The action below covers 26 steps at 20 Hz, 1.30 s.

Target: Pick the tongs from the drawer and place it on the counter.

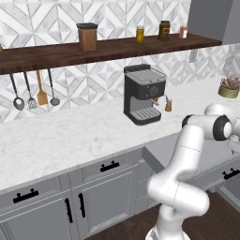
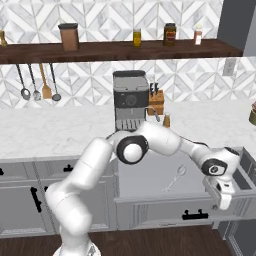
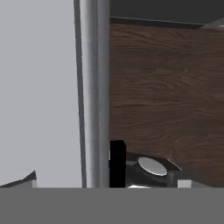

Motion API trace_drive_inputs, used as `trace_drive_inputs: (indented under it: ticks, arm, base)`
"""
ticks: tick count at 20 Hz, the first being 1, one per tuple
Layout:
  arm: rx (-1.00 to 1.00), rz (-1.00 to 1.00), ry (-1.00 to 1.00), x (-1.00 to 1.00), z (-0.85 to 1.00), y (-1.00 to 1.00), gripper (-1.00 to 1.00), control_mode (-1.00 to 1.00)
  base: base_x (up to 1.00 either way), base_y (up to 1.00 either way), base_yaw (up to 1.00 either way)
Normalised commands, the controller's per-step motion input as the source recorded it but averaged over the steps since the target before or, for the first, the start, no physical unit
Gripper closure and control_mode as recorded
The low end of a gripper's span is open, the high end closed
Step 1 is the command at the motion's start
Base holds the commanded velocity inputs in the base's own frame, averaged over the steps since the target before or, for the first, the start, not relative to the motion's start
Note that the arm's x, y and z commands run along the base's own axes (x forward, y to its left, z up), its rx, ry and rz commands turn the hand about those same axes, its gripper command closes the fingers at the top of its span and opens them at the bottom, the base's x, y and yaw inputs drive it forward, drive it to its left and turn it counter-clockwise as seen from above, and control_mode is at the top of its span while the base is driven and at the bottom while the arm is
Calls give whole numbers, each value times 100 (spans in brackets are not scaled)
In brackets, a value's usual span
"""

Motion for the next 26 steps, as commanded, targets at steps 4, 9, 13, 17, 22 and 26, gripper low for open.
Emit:
trace_drive_inputs:
  ticks: [4,9,13,17,22,26]
  arm:
    - [0,3,-12,-100,9,-96,-100,-100]
    - [0,6,-5,-29,89,16,-100,-100]
    - [0,9,-14,13,75,85,-100,-100]
    - [-5,23,-23,58,8,100,-100,-100]
    - [-3,44,-9,62,-5,95,-100,-100]
    - [-10,46,3,13,-39,87,-100,-100]
  base:
    - [0,0,0]
    - [0,0,0]
    - [0,0,0]
    - [0,0,0]
    - [0,0,0]
    - [0,0,0]
